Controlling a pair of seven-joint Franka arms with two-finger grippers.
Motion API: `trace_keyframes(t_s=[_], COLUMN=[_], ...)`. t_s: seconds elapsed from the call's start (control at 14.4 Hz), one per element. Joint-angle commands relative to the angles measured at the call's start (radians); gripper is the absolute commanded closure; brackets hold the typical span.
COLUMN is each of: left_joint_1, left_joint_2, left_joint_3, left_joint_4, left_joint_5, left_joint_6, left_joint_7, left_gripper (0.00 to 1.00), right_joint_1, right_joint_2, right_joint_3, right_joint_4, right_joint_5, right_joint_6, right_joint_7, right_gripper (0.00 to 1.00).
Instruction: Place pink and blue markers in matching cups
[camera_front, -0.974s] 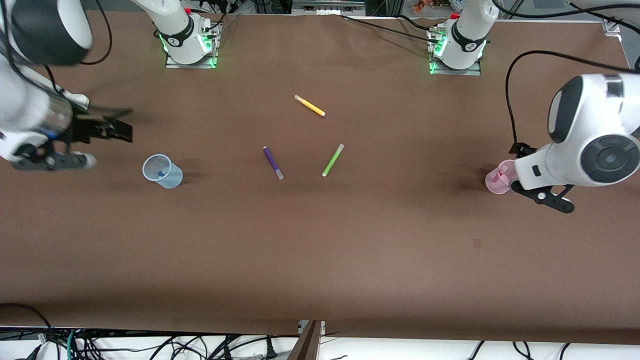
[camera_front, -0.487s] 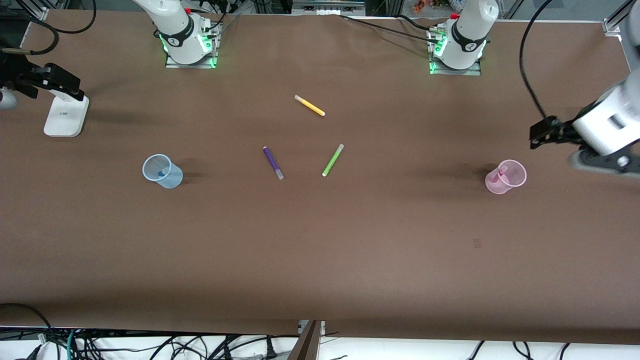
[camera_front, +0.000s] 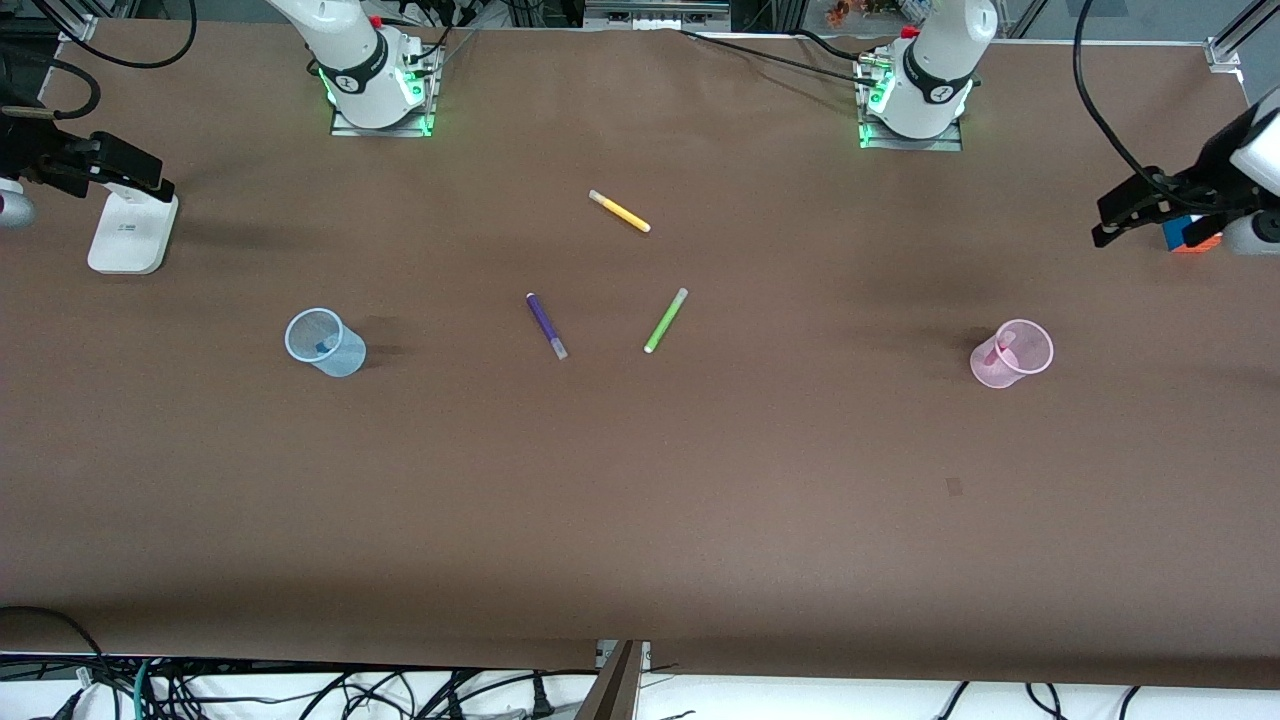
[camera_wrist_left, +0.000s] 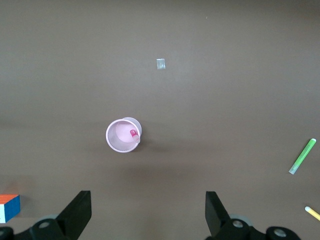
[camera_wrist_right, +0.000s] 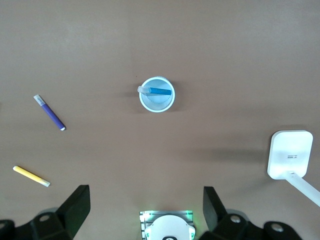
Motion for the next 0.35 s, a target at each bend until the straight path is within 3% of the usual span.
trace_keyframes(t_s=[0.0, 0.28], left_joint_1=[0.023, 0.015], left_joint_2=[-0.034, -0.034], left_joint_3=[-0.021, -0.018], left_joint_4=[-0.045, -0.045], left_joint_5=[-0.005, -0.005], left_joint_6=[0.025, 0.025], left_joint_7=[-0.013, -0.013], left_gripper=[0.0, 0.0], right_joint_1=[-0.012, -0.013], right_joint_2=[0.009, 0.009], right_joint_3=[0.005, 0.005], right_joint_4=[0.027, 0.03], right_joint_5=[0.009, 0.01], right_joint_6=[-0.019, -0.016], right_joint_7=[-0.012, -0.012], right_gripper=[0.0, 0.0])
